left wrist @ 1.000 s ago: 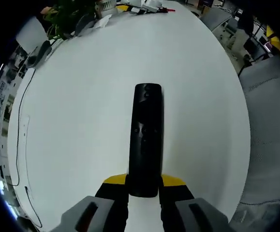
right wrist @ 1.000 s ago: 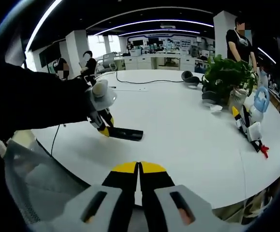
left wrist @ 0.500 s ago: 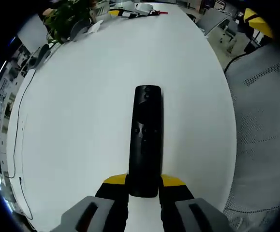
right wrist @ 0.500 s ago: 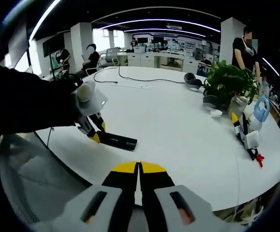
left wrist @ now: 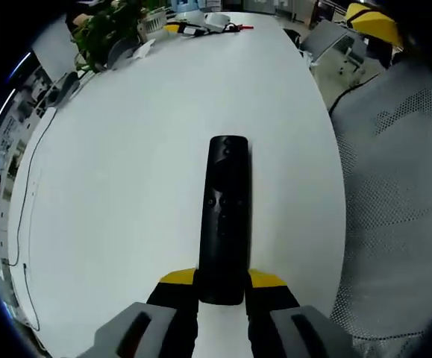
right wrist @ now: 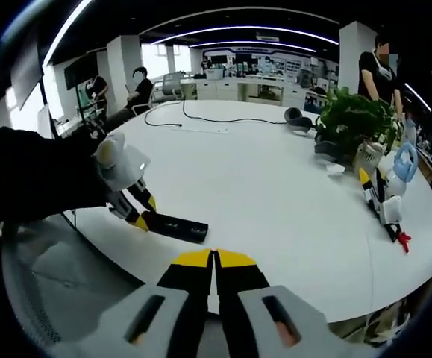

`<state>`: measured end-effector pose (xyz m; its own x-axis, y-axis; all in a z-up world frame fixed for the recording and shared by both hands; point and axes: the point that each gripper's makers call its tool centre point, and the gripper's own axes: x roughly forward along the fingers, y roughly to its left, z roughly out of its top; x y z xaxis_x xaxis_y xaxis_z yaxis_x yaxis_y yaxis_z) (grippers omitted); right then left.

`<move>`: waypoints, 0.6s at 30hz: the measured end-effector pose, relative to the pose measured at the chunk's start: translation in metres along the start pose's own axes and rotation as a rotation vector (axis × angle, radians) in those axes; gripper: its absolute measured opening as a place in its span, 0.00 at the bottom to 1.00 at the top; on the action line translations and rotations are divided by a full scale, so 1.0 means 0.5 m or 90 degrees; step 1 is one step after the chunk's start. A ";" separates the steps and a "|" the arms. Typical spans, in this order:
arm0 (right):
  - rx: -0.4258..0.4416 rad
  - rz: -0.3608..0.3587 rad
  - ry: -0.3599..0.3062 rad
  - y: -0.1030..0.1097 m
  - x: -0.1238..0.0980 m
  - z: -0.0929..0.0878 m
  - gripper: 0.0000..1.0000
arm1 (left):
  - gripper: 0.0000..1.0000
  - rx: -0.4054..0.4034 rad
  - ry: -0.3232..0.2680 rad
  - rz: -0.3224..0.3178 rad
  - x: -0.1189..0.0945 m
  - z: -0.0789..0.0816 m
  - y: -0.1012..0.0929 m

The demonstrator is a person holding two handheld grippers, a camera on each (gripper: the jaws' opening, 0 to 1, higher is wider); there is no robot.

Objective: Press the specified remote control buttons in sequence, fully releasing each button before pressing the next.

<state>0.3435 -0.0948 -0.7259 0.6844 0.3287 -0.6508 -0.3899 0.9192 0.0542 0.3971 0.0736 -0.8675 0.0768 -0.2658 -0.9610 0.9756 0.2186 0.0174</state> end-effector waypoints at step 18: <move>0.006 0.033 0.033 0.014 0.009 -0.011 0.00 | 0.23 -0.004 -0.013 0.000 -0.003 -0.004 -0.061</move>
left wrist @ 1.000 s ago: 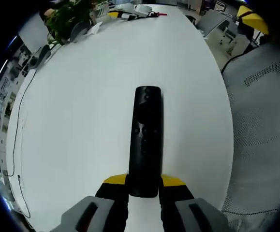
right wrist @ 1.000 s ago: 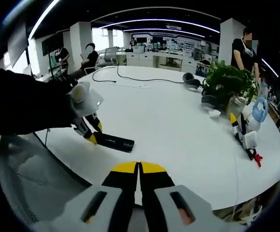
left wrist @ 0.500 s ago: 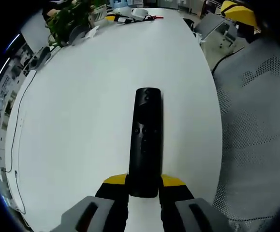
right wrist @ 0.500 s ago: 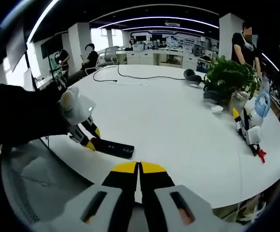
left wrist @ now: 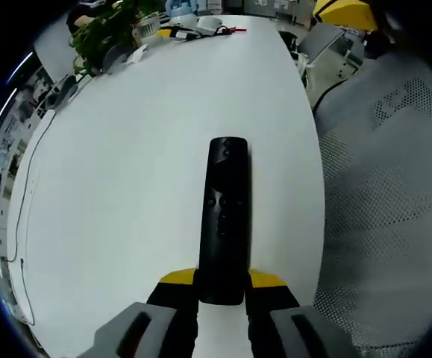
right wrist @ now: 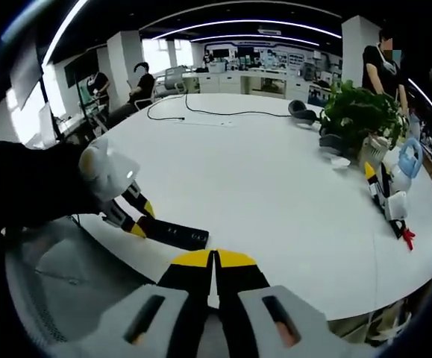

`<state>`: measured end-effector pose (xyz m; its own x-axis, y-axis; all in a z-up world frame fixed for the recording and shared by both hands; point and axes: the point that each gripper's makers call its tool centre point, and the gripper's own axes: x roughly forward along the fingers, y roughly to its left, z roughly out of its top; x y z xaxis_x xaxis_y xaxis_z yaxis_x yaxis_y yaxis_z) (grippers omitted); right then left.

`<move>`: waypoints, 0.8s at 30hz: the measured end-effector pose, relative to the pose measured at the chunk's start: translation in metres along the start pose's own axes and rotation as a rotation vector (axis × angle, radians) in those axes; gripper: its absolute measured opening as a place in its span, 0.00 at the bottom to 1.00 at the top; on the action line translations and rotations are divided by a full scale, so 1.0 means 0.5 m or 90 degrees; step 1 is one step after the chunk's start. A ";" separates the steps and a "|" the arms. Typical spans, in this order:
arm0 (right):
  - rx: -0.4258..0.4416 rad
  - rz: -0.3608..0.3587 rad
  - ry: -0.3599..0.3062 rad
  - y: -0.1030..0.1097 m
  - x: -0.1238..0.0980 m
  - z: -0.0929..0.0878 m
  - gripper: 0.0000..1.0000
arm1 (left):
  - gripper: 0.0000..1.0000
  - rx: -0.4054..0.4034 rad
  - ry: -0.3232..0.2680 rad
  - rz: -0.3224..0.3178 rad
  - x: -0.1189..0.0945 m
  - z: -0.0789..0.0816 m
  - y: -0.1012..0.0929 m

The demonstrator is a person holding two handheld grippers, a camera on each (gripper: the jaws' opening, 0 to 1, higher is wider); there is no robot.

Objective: Press the specified remote control buttons in sequence, fully releasing each button before pressing the next.

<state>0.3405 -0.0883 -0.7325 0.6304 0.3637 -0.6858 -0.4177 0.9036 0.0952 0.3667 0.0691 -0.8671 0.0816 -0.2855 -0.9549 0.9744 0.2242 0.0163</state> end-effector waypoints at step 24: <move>0.065 0.148 0.074 0.074 0.134 0.179 0.00 | 0.24 -0.029 -0.011 0.020 -0.003 -0.004 -0.073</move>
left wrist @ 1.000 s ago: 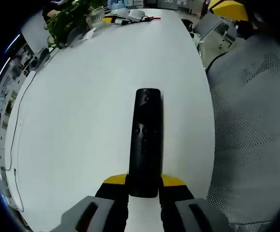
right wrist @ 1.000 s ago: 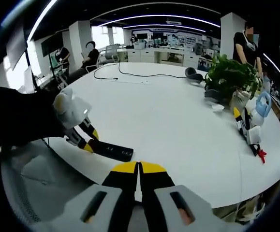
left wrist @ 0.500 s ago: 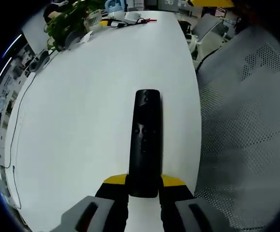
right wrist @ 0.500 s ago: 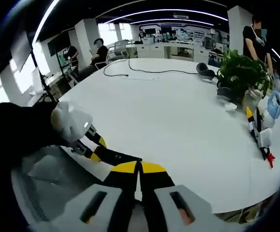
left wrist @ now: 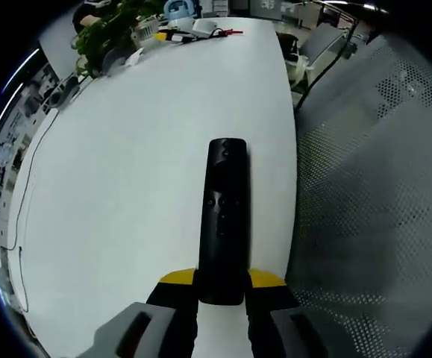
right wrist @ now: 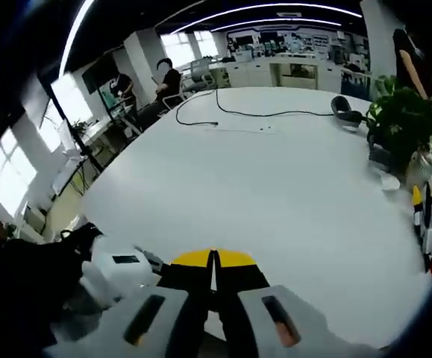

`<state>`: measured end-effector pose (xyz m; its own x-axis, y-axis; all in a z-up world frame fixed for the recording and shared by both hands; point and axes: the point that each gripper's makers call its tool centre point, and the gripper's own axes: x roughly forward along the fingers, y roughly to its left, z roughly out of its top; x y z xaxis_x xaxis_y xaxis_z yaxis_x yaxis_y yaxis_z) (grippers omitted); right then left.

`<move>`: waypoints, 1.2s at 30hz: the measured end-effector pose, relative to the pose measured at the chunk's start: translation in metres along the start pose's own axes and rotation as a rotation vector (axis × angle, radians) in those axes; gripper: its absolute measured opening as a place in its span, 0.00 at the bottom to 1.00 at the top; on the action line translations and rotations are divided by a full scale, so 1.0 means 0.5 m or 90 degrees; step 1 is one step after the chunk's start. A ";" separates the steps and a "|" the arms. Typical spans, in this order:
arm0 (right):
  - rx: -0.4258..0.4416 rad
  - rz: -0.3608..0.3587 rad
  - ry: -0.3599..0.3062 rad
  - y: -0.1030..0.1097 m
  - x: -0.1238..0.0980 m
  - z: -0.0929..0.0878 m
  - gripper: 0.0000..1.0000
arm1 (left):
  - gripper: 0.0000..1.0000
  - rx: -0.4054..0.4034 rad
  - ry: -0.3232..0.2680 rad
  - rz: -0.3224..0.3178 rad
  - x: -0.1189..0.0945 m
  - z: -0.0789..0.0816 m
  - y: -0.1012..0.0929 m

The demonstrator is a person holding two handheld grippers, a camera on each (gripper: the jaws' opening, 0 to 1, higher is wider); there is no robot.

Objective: Press the specified remote control buttons in sequence, fully releasing each button before pressing the next.

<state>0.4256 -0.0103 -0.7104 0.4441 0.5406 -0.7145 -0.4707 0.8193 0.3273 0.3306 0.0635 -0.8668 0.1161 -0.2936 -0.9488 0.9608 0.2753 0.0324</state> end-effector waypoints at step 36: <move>0.165 -0.021 0.364 -0.071 0.122 -0.294 0.00 | 0.24 -0.038 -0.119 0.003 -0.005 0.002 -0.014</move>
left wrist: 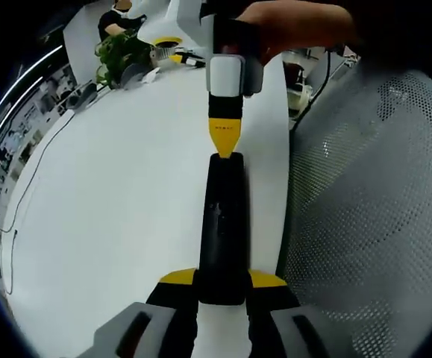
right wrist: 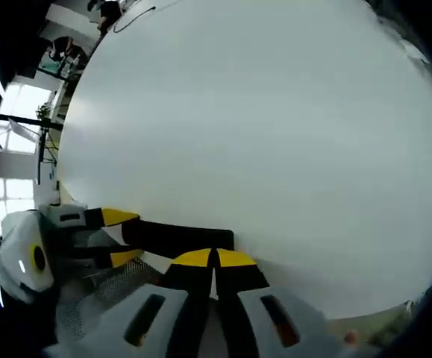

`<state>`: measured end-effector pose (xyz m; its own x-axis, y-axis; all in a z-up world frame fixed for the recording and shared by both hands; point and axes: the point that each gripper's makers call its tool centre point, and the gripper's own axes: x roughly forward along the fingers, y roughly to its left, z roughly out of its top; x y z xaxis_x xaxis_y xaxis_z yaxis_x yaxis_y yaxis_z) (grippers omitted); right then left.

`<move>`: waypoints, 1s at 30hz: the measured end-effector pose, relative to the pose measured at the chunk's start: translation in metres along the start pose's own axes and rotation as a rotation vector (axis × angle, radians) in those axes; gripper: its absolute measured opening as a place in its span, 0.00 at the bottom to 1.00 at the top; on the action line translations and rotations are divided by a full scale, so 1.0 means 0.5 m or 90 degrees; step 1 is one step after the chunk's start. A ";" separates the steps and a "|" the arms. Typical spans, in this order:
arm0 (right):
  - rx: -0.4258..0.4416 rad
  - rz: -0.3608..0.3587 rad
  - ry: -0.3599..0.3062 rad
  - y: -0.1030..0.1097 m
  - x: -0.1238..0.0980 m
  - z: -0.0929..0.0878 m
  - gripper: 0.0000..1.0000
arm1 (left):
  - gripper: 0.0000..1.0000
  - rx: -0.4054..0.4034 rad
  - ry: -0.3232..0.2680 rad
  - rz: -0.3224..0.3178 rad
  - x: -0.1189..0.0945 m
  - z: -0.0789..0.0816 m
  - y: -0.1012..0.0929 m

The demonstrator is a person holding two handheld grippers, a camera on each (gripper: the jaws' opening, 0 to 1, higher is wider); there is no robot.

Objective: Press the specified remote control buttons in sequence, fully releasing each button before pressing the next.

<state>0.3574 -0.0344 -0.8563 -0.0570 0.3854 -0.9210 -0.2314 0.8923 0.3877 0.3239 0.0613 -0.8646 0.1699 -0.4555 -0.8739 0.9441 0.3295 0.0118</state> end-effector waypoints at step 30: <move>0.092 -0.013 -0.115 -0.006 0.000 -0.003 0.00 | 0.24 0.005 -0.020 -0.005 -0.001 -0.002 -0.003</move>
<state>0.3567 -0.0376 -0.8575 0.1242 0.3916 -0.9117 -0.0891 0.9195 0.3828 0.3219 0.0618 -0.8645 0.1714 -0.4835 -0.8584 0.9477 0.3192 0.0095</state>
